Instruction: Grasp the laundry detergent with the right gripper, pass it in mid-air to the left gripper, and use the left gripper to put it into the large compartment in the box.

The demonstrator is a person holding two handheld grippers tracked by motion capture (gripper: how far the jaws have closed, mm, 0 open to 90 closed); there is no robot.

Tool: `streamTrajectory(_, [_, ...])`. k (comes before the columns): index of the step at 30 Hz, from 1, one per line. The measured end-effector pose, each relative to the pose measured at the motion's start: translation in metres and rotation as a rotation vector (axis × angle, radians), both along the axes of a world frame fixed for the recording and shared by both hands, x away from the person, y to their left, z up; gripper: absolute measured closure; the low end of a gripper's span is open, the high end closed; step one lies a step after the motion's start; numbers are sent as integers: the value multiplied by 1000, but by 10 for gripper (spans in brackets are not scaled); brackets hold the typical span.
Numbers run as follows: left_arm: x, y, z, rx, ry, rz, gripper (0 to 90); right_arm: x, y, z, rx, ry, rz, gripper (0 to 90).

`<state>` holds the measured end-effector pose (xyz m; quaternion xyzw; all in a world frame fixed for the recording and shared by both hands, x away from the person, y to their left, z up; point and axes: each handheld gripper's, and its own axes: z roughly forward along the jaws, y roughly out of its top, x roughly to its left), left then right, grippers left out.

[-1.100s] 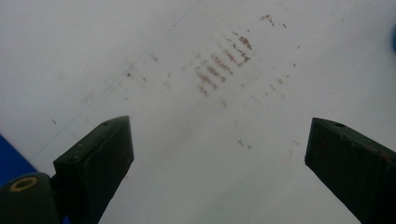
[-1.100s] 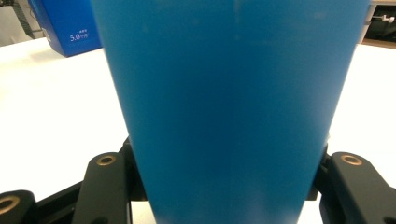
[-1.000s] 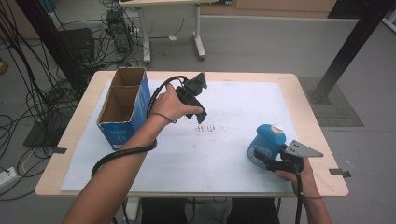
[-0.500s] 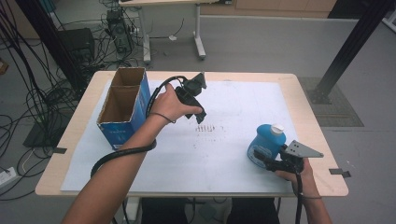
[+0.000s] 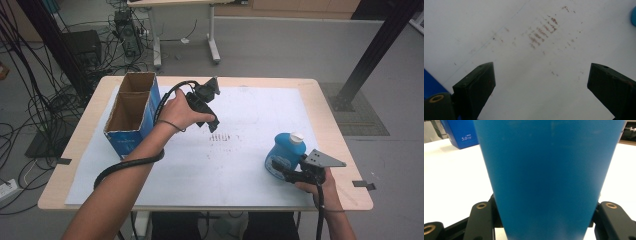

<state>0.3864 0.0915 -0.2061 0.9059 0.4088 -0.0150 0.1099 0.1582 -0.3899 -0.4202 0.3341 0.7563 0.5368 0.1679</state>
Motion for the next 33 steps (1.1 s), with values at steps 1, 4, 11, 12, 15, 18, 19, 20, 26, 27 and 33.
streamTrajectory(1, [0, 1, 1, 0, -1, -2, 83, 0, 0, 0, -1, -4, 0, 419])
streamTrajectory(4, [-1, 4, 4, -3, -1, -10, 84, 3, -2, 3, 7, -7, 5, 419])
streamTrajectory(11, [-7, 8, 14, -9, -11, -33, 84, 10, -2, 10, 23, -15, 25, 419])
streamTrajectory(12, [-8, 9, 15, -8, -13, -38, 83, 12, -2, 12, 21, -17, 33, 418])
streamTrajectory(15, [-10, 11, 19, -16, -20, -49, 83, 16, 0, 16, 21, -10, 47, 418])
streamTrajectory(18, [-13, 13, 24, -28, -25, -69, 83, 21, 2, 19, 25, -10, 65, 418])
streamTrajectory(19, [-15, 13, 26, -32, -25, -73, 83, 22, 3, 21, 25, -6, 69, 418])
streamTrajectory(20, [-15, 14, 26, -35, -25, -76, 83, 24, 4, 23, 23, -7, 78, 418])
streamTrajectory(26, [-25, 16, 37, -57, -39, -137, 82, 31, 6, 27, 32, -2, 108, 418])
streamTrajectory(27, [-26, 16, 39, -55, -39, -143, 82, 33, 7, 28, 34, 1, 114, 418])
streamTrajectory(33, [-34, 16, 49, -58, -52, -198, 78, 39, 10, 31, 39, 2, 149, 417])
